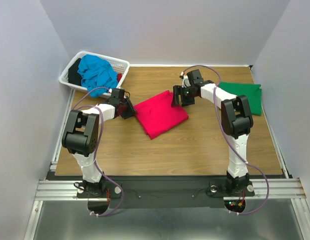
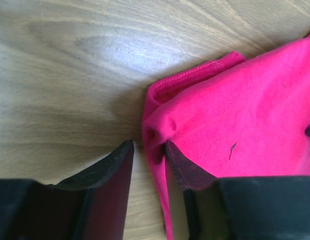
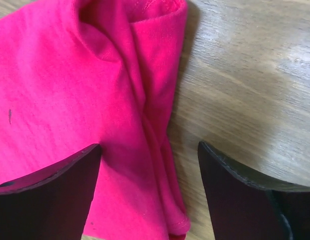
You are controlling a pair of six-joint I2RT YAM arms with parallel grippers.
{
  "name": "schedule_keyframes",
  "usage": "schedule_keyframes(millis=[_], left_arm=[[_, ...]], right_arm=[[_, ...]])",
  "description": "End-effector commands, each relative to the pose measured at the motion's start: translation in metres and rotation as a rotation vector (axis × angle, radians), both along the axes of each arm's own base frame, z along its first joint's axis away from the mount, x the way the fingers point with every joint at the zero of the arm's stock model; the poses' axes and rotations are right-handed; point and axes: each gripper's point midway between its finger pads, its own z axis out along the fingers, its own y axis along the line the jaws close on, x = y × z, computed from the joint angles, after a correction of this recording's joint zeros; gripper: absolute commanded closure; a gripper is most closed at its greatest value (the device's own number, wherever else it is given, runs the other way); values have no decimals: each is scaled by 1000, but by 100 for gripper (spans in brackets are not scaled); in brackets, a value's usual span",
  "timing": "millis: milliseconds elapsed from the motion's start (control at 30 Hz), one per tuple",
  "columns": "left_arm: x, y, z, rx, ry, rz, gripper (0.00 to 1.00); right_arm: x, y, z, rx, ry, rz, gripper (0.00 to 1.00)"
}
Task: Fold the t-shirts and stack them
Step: Neatly place the folded tshirt to the corner
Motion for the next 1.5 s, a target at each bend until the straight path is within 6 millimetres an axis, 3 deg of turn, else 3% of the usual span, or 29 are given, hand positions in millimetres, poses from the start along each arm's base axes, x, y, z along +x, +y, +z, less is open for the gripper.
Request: schedule_keyframes(millis=[0,267,367,467,500,533,600,633,667,700,767,800,867,967,1067,1100,1133,1233,1267,1467], left_arm=[[17,-2,9,10,-50,-3,59],[13,-7,-17,-7,5,-25,61],[12,-8,-17,-8,3,-32,61],[11,-8,-8,-13,-15,-31,60],[10,-8,-5,-16,-19,-34,60],[10,-9,6,-24,-41,-40,58],[9,-9,17,-25,-58,-48,52],[10,-9,33,-29,-92,-51,45],[9,-7,39,-19,-100,-55,26],[9,-6,44,-13,-110,-56,15],[7,-5,62,-9,-148,-64,2],[6,-5,72,-13,-174,-67,2],[-5,-4,76,-16,-166,-78,2],[-17,-1,98,-21,-214,-84,2],[-32,5,104,-11,-223,-78,2],[-37,8,118,-13,-262,-72,2],[-41,12,121,-7,-273,-59,2],[-60,22,131,7,-300,-28,2],[-66,27,126,16,-284,-3,2],[-86,45,150,27,-341,83,2]], right_arm=[[-6,8,-10,10,8,29,24],[-21,17,-30,-4,58,54,45],[-21,20,-30,-6,55,57,56],[-19,20,-29,-15,50,47,67],[-18,18,-28,-32,42,32,75],[-16,15,-24,-45,27,17,78],[-10,3,-21,-101,-4,-32,85],[-7,-1,-18,-123,-20,-49,88],[-4,-11,-9,-162,-54,-83,90],[-2,-17,-6,-186,-69,-109,100],[5,-34,10,-252,-125,-188,100],[7,-42,15,-279,-143,-221,100],[12,-55,34,-320,-195,-276,100],[22,-89,60,-404,-269,-380,100],[27,-112,78,-395,-287,-434,100],[30,-120,89,-385,-304,-455,100],[34,-137,96,-387,-311,-489,99],[38,-163,115,-402,-343,-535,100],[42,-176,122,-410,-354,-557,100],[52,-224,158,-457,-404,-629,100]])
